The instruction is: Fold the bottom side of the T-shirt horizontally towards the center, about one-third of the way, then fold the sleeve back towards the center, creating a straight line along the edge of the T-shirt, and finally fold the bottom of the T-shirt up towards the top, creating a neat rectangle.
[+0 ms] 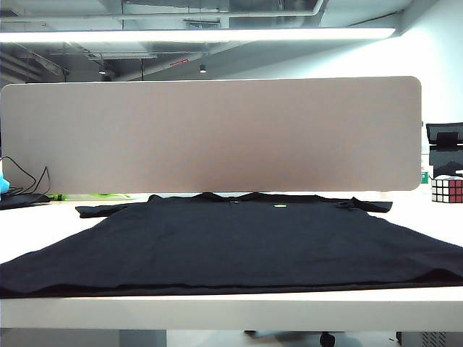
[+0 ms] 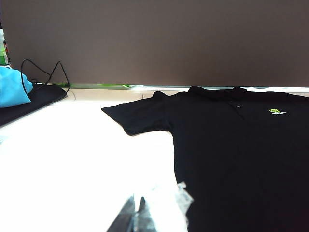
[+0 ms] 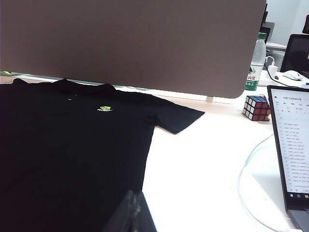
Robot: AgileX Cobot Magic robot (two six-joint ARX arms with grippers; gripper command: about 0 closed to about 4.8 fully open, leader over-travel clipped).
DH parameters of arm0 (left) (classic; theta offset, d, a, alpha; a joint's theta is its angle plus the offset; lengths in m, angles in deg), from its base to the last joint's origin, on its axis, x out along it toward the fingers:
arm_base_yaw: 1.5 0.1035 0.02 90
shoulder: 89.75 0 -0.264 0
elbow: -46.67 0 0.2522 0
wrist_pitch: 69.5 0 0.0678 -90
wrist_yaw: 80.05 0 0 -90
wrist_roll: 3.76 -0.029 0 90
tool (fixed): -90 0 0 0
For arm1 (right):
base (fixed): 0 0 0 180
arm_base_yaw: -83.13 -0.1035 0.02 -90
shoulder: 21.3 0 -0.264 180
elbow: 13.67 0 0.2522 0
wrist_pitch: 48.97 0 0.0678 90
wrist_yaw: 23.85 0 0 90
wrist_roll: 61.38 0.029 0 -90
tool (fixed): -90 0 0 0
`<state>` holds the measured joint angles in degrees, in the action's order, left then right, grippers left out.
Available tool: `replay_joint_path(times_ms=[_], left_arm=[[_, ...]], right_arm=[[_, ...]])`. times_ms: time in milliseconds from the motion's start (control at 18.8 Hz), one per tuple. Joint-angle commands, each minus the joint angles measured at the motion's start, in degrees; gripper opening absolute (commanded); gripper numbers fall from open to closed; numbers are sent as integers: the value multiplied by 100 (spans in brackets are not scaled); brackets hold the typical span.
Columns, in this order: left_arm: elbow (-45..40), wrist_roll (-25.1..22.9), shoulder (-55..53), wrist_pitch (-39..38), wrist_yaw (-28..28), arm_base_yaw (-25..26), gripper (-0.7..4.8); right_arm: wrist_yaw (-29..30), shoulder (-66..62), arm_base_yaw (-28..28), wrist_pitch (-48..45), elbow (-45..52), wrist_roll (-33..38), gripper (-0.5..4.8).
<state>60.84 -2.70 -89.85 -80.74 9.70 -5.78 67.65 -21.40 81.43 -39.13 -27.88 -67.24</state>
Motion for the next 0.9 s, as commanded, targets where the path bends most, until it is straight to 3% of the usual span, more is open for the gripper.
replay_joint_path(times_ms=[53,532,585,639,745,798,905], left_arm=[[4,-22,-2,57,24,13,-5],[4,31,-2,59,0,13,-6],[4,474,-2,90,-2,9,-6],[15,1349,-2,118,2,11,-6],[17,2496,-4,70,-39,13,-6],[17,3318,-7,-133,-280,13,-6],[22,3620,-83,-483,-892,15,-6]], right_arm=[[-7,13,-4,-44,-15,7,-1],[-4,13,-4,-42,-15,114,-1],[15,13,-4,-46,-15,800,-1],[24,11,-4,11,-15,1941,-1],[258,-2,-2,280,-17,2927,-2],[621,-7,-4,651,-17,3480,-3],[1036,-7,-4,1150,-48,3799,-5]])
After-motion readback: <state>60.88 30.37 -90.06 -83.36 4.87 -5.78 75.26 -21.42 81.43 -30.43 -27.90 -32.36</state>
